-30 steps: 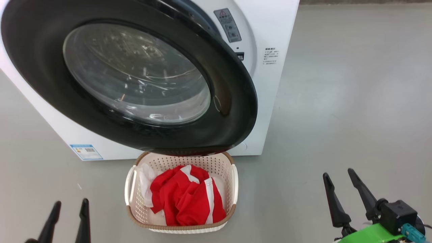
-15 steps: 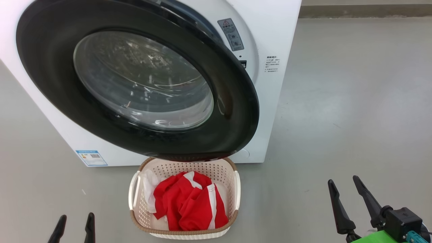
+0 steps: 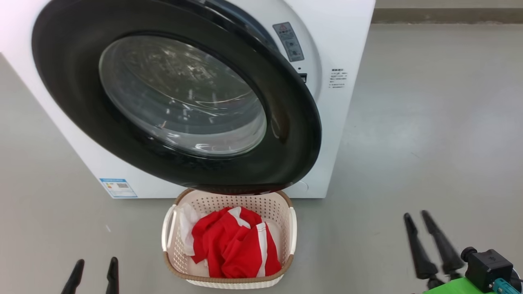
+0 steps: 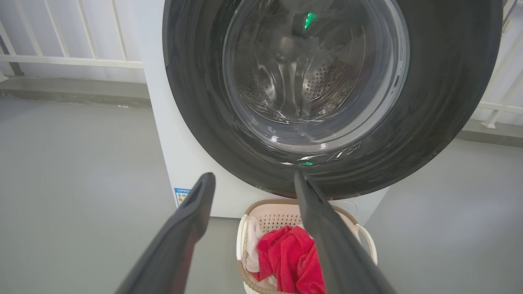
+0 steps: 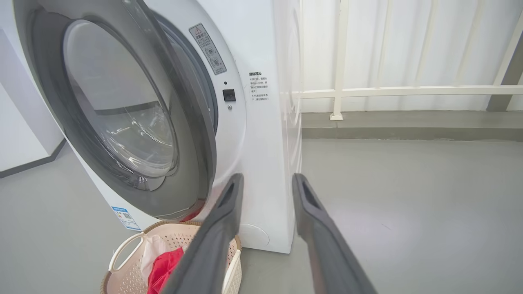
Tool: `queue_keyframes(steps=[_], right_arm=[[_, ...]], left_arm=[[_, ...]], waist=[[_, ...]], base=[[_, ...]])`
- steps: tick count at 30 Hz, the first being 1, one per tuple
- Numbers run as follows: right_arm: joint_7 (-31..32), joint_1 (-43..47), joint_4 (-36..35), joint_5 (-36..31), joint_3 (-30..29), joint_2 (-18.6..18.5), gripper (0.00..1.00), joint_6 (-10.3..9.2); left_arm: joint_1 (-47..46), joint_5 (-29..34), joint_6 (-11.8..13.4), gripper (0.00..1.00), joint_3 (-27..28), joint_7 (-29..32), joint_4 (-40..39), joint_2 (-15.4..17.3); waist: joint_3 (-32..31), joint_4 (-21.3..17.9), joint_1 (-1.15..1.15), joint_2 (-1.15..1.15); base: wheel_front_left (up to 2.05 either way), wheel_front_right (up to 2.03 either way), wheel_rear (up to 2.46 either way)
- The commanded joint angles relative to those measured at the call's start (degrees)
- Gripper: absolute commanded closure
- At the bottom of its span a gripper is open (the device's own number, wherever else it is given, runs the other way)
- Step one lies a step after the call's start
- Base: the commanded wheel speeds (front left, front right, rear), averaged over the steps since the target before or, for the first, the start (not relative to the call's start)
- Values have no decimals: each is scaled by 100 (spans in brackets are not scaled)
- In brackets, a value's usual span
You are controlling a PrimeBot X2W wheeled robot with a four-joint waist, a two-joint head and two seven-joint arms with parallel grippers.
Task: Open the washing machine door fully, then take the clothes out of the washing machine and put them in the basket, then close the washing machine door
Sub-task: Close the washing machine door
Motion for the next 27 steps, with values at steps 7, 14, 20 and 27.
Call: queue_keyframes(steps=[7,14,20,27], right_arm=[[-37,-293,-297,53,387,-93,100,36],[-37,-795,-284,171,659,-77,100,36],[-37,-1323,-82,231,871,-22,100,36],[-37,-1809,268,264,886,16,100,36]], left_arm=[[-120,135,-31,0,101,-69,-219,17],[-163,138,-31,0,25,-69,-287,-15],[-284,141,-31,0,-81,-69,-334,-49],[-425,109,-31,0,-143,-69,-340,-83]], waist=[[-67,248,0,0],[-55,417,0,0],[97,564,0,0],[258,686,0,0]], base=[[0,0,0],[0,0,0],[0,0,0],[0,0,0]])
